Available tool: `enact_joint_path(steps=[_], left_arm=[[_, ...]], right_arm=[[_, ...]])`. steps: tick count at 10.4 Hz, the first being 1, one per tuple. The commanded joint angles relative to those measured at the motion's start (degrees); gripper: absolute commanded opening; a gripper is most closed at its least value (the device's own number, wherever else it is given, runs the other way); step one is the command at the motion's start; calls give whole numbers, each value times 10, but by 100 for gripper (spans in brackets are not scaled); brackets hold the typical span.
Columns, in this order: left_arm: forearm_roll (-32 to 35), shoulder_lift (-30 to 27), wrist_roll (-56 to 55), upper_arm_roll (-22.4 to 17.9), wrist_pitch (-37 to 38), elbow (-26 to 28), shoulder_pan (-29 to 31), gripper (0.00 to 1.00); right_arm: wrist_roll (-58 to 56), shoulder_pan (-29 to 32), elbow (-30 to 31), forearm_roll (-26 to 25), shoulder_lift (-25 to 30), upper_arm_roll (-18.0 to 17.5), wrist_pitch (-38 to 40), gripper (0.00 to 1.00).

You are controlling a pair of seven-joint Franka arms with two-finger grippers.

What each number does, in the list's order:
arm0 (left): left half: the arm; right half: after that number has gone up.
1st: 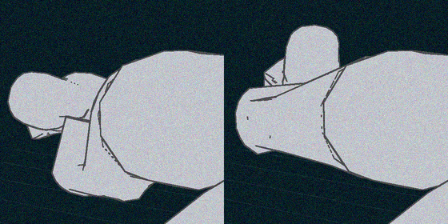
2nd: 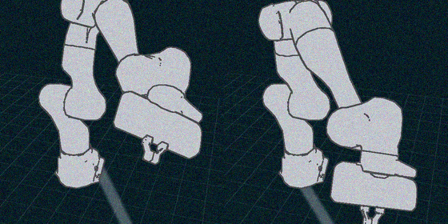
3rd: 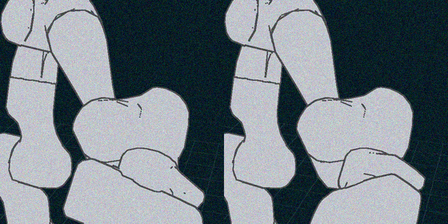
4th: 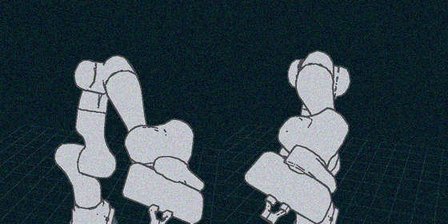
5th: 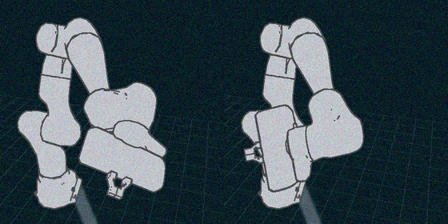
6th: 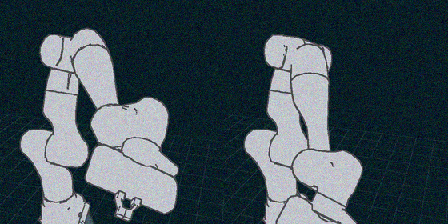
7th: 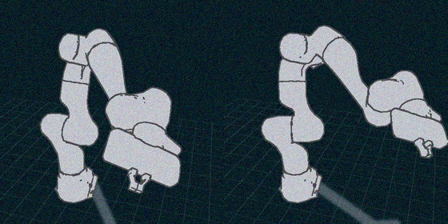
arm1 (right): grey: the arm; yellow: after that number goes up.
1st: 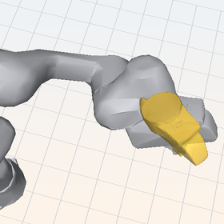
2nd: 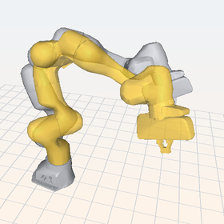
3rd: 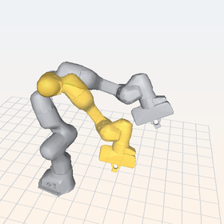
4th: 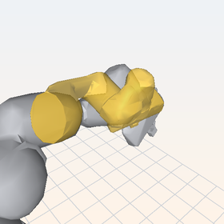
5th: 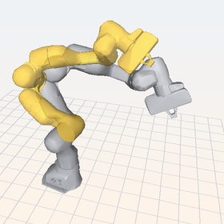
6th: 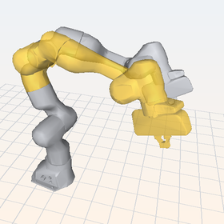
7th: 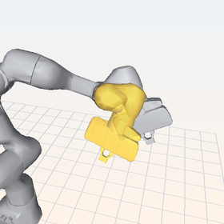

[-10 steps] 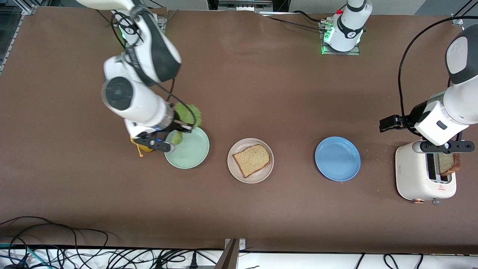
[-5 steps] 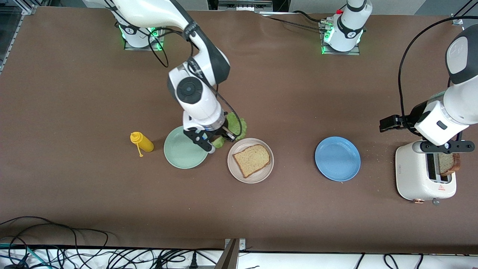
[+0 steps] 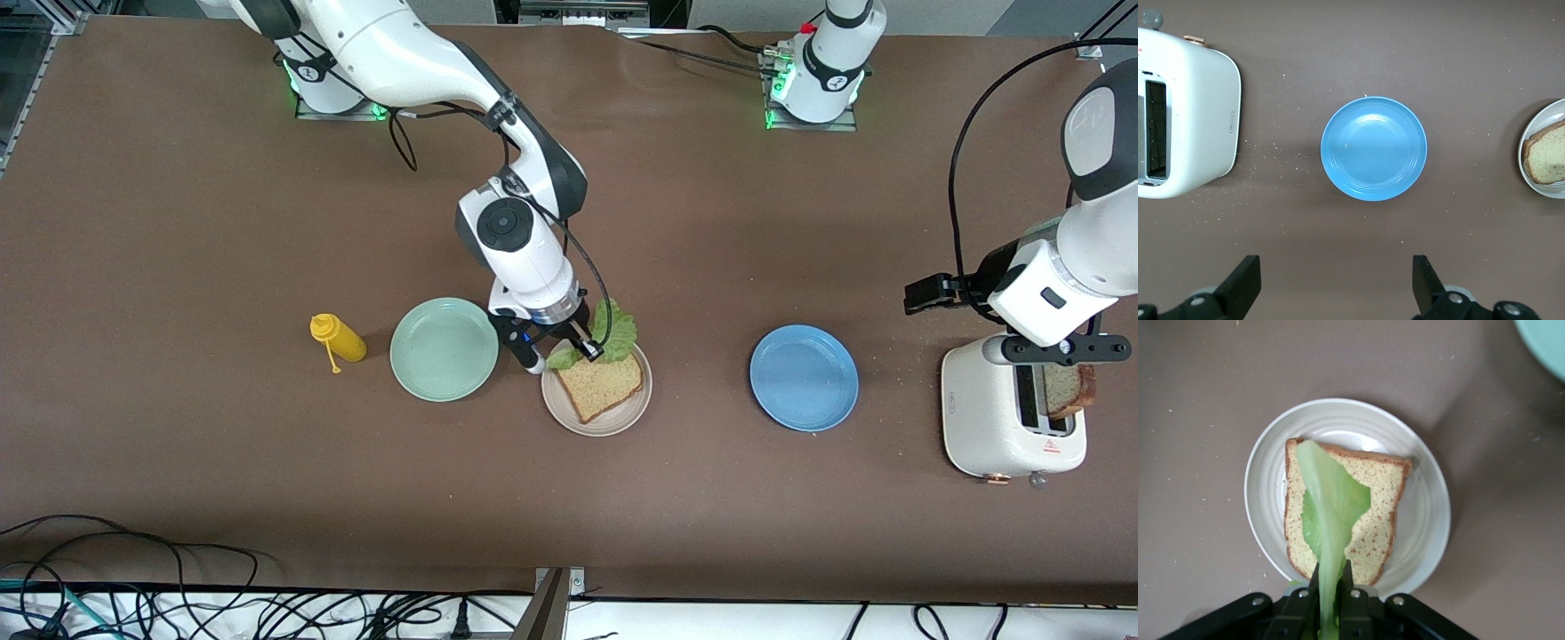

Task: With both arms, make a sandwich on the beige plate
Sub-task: 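Carry the lettuce onto the bread on the beige plate with the right gripper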

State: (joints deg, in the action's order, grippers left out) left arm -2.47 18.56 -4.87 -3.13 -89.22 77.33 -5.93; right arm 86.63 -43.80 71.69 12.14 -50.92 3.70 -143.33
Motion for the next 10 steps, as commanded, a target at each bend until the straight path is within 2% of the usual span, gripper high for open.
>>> enact_joint_path(steps=[1, 2, 6, 8, 10], left_arm=[[15, -2, 13, 3, 7, -3, 7, 100], [15, -2, 13, 3, 8, -3, 7, 100], [15, -2, 28, 3, 7, -4, 14, 100], [16, -1, 30, 3, 7, -4, 15, 100], [18, -1, 47, 2, 7, -10, 23, 100]], right_arm=[[32, -1, -38, -1, -50, 0, -79, 30], [35, -3, -36, -8, -51, 1, -80, 99], [29, -5, -37, -36, -34, 15, -70, 100], [22, -6, -37, -75, -2, 31, 25, 100], [21, -5, -34, -113, 28, 31, 66, 100]])
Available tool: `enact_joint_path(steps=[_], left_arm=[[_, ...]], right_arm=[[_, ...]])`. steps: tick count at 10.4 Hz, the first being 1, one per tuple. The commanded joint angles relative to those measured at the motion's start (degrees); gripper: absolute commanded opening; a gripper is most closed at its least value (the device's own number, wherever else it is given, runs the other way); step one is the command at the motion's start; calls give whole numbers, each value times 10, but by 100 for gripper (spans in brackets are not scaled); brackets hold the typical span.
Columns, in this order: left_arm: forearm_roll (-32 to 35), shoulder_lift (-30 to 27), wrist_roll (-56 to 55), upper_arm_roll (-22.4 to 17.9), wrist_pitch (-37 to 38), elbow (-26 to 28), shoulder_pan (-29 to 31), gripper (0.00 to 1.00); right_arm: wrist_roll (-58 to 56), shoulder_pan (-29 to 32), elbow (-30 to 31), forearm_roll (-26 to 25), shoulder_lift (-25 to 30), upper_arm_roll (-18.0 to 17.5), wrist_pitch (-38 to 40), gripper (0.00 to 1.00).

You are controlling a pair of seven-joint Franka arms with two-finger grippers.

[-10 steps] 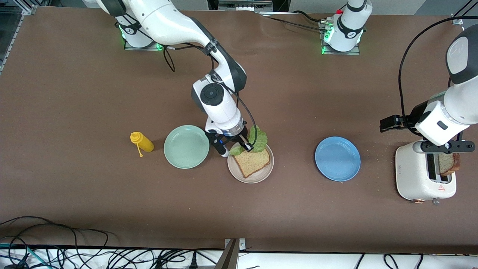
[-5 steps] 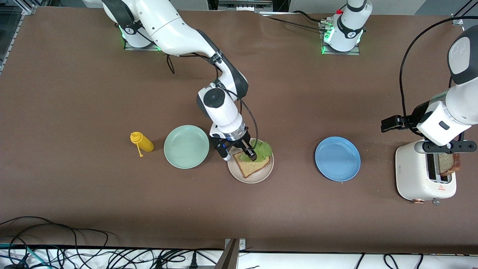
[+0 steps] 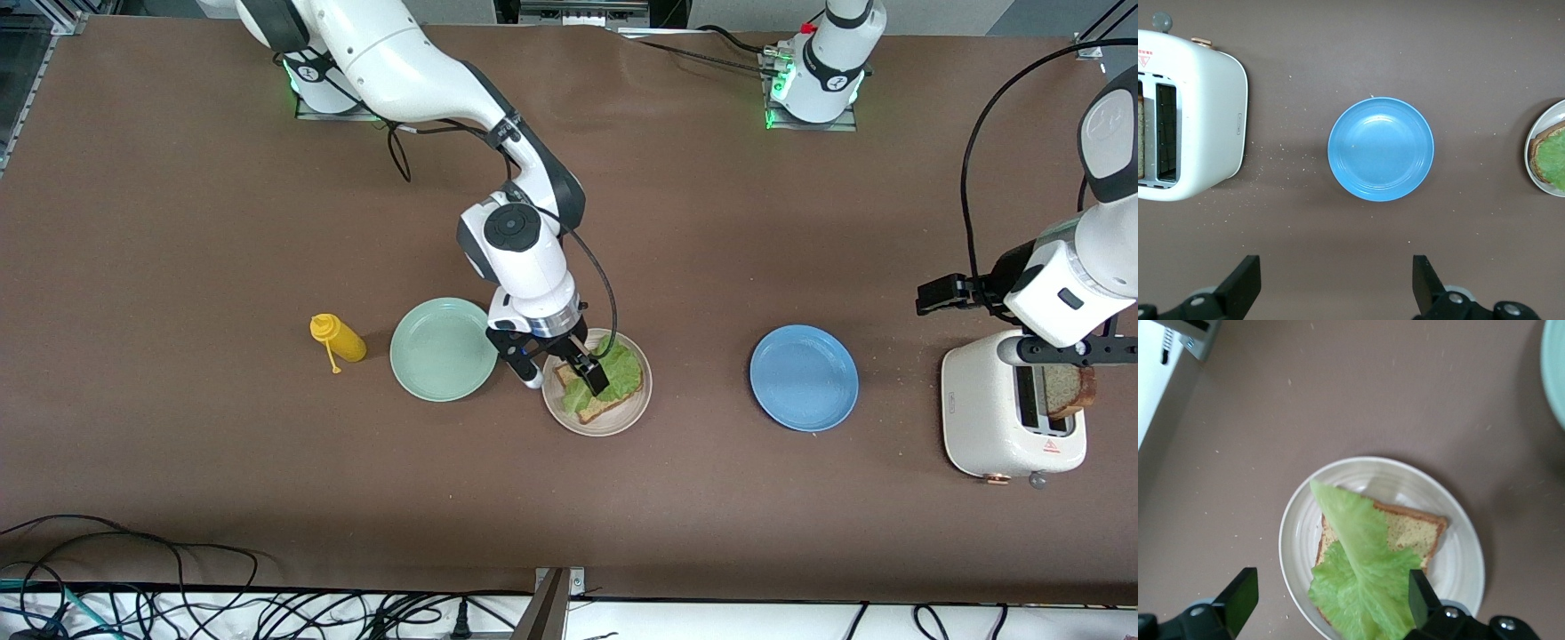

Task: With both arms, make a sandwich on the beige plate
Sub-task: 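Release the lettuce and move the right gripper to the mustard bottle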

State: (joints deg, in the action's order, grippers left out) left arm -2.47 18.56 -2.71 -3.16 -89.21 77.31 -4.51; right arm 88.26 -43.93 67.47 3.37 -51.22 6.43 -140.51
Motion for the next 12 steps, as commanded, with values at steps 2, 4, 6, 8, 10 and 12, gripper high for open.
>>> enact_joint_path(steps=[2, 4, 6, 8, 10, 12], left_arm=[[19, -1, 78, 2, 7, -11, 39, 100], [19, 2, 121, 1, 6, -11, 69, 100], [50, 9, 128, 2, 0, -13, 90, 100], [83, 20, 153, 1, -29, -13, 106, 100], [84, 37, 164, 1, -74, -13, 128, 100], [84, 54, 164, 1, -117, -12, 137, 100]], right_arm=[[-31, -3, 8, -41, 61, 11, 131, 100], [-111, 16, 9, -40, 101, 10, 235, 100], [-204, 41, 11, -39, 131, 5, 355, 100], [-291, 117, 79, -38, 205, -49, 408, 100], [-407, 207, 228, -40, 318, -99, 394, 100], [-558, 257, 345, -38, 410, -100, 371, 100]])
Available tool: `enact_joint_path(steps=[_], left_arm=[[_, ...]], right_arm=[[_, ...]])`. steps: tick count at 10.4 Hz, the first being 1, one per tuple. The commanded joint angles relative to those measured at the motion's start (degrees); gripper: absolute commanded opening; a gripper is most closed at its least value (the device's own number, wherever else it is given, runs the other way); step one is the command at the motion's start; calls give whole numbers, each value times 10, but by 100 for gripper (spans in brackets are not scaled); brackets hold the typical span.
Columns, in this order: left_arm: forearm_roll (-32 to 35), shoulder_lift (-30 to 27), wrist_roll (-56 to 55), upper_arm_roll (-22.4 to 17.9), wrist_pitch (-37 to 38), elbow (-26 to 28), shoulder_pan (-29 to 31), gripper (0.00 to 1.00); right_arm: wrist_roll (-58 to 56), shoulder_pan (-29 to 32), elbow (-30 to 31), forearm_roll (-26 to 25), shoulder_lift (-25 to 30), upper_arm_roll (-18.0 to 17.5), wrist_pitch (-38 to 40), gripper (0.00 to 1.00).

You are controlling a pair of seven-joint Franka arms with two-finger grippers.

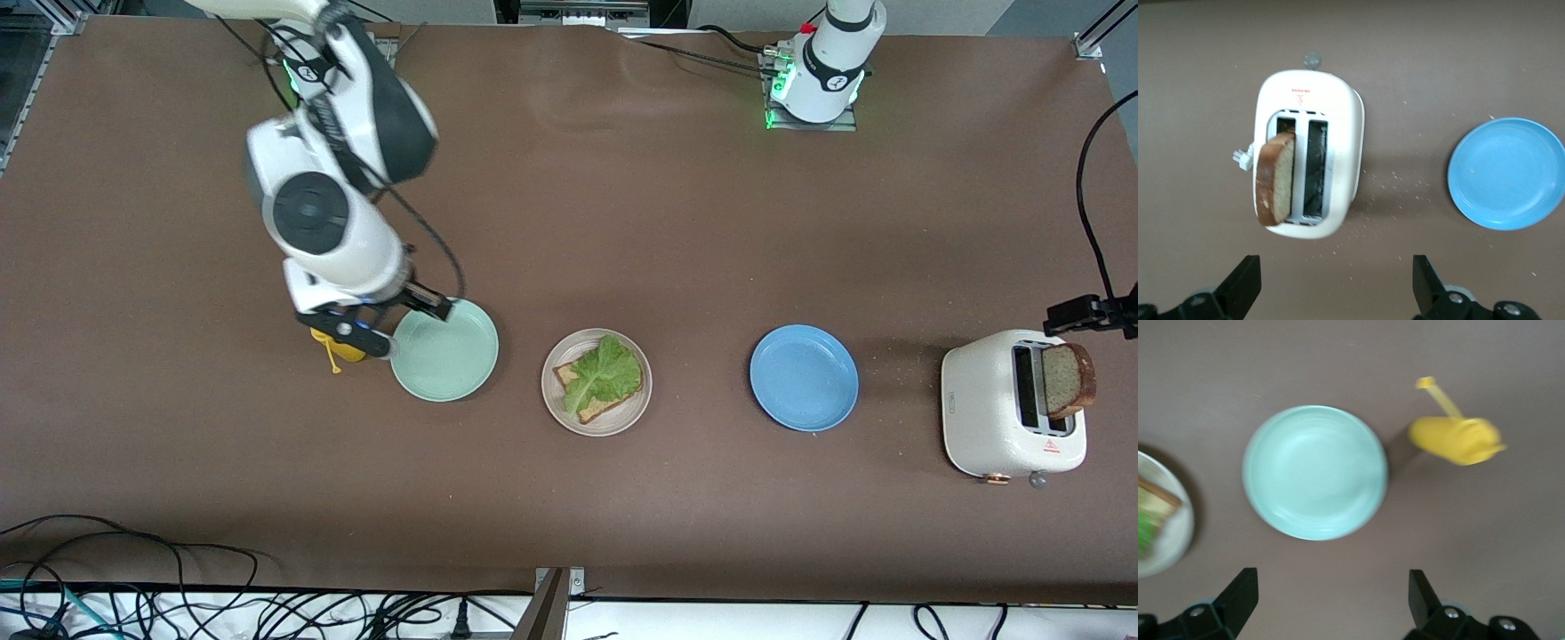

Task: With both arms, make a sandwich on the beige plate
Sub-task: 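Release the lettuce and move the right gripper to the mustard bottle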

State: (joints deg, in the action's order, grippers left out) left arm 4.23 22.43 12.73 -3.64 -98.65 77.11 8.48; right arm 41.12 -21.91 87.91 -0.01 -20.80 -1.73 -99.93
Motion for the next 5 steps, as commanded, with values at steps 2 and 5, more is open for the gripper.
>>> enact_joint_path(steps=[2, 5], left_arm=[[18, 32, 11, 6, -68, -10, 18, 100], [18, 64, 19, 6, -117, -10, 37, 100]], right_arm=[[-204, 77, 205, -3, 156, -13, -35, 100], [-390, 125, 285, -1, 210, 20, -74, 100]])
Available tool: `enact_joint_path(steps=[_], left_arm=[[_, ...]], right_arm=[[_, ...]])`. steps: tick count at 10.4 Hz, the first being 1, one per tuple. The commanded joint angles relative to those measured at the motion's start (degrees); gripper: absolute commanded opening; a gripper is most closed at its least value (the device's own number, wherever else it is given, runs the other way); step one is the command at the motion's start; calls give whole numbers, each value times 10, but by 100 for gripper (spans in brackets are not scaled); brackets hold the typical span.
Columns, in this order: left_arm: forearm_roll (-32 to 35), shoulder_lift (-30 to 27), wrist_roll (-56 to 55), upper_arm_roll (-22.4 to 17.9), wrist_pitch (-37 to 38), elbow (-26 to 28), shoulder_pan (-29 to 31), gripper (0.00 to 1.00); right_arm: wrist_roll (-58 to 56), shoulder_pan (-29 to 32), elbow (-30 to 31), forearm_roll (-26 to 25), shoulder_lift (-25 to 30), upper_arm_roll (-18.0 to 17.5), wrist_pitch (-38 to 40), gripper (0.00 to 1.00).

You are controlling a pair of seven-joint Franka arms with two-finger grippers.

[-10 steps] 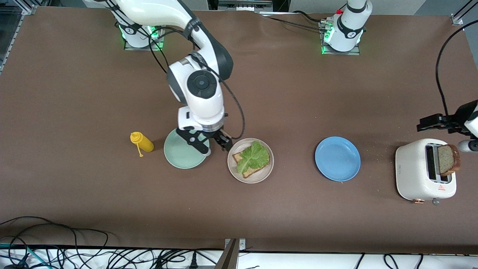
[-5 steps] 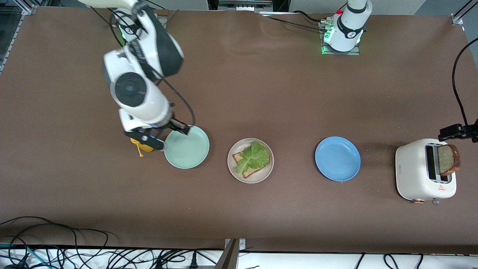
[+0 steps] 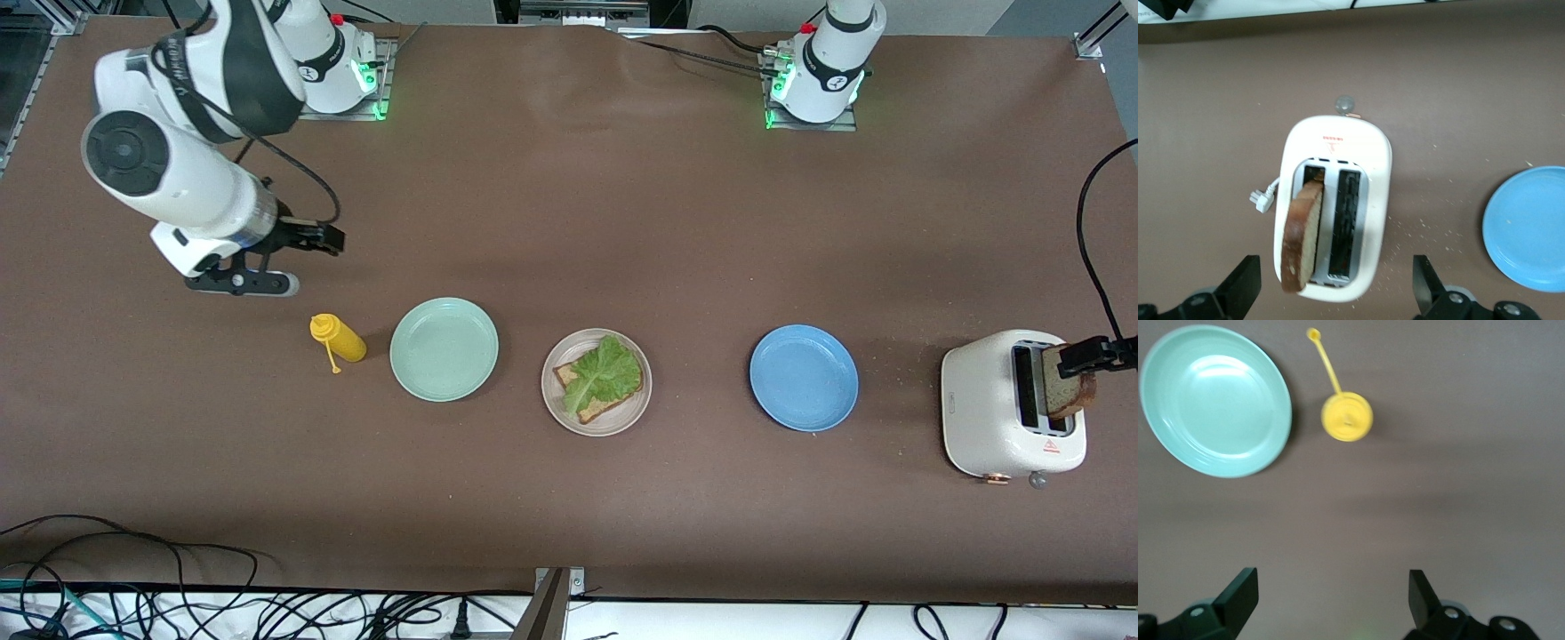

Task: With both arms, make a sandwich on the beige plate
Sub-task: 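Release the lettuce and move the right gripper to the mustard bottle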

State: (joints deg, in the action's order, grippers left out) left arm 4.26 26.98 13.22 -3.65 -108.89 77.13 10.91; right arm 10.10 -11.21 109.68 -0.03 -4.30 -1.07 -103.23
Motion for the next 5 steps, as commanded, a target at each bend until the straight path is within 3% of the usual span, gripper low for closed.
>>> enact_joint_path(steps=[1, 2, 3, 5], left_arm=[[18, 28, 16, 5, -18, -10, 17, 100], [18, 32, 16, 5, -19, -9, 25, 100], [19, 38, 15, 5, -18, -9, 28, 100], [18, 46, 14, 5, -18, -8, 34, 100]], right_arm=[[-159, 20, 99, 1, 55, 43, -78, 100], [-257, 24, 121, 12, 56, 74, -119, 100], [-358, 35, 138, 58, 50, 98, -150, 100], [-568, 60, 156, 199, 22, 127, -187, 100]])
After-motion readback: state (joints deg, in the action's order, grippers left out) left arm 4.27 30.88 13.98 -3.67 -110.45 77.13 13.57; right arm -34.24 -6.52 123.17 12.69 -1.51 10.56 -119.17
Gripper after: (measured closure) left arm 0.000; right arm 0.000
